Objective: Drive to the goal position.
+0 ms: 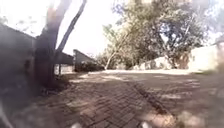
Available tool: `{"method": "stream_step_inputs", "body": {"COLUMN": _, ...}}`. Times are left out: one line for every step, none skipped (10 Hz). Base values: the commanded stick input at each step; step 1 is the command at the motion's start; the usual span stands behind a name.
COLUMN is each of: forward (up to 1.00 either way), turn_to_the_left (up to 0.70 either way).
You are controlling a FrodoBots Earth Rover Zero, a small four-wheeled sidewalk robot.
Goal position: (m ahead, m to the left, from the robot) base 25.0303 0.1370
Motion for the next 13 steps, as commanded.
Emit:
{"method": "stream_step_inputs", "body": {"forward": 0.70, "turn_to_the_left": 0.00}}
{"method": "stream_step_inputs", "body": {"forward": 0.70, "turn_to_the_left": 0.00}}
{"method": "stream_step_inputs", "body": {"forward": 0.70, "turn_to_the_left": 0.00}}
{"method": "stream_step_inputs", "body": {"forward": 0.70, "turn_to_the_left": 0.00}}
{"method": "stream_step_inputs", "body": {"forward": 0.70, "turn_to_the_left": 0.00}}
{"method": "stream_step_inputs", "body": {"forward": 0.70, "turn_to_the_left": 0.00}}
{"method": "stream_step_inputs", "body": {"forward": 0.70, "turn_to_the_left": 0.00}}
{"method": "stream_step_inputs", "body": {"forward": 0.70, "turn_to_the_left": 0.00}}
{"method": "stream_step_inputs", "body": {"forward": 0.70, "turn_to_the_left": 0.00}}
{"method": "stream_step_inputs", "body": {"forward": 0.70, "turn_to_the_left": 0.00}}
{"method": "stream_step_inputs", "body": {"forward": 0.70, "turn_to_the_left": 0.00}}
{"method": "stream_step_inputs", "body": {"forward": 0.70, "turn_to_the_left": 0.00}}
{"method": "stream_step_inputs", "body": {"forward": 0.70, "turn_to_the_left": 0.00}}
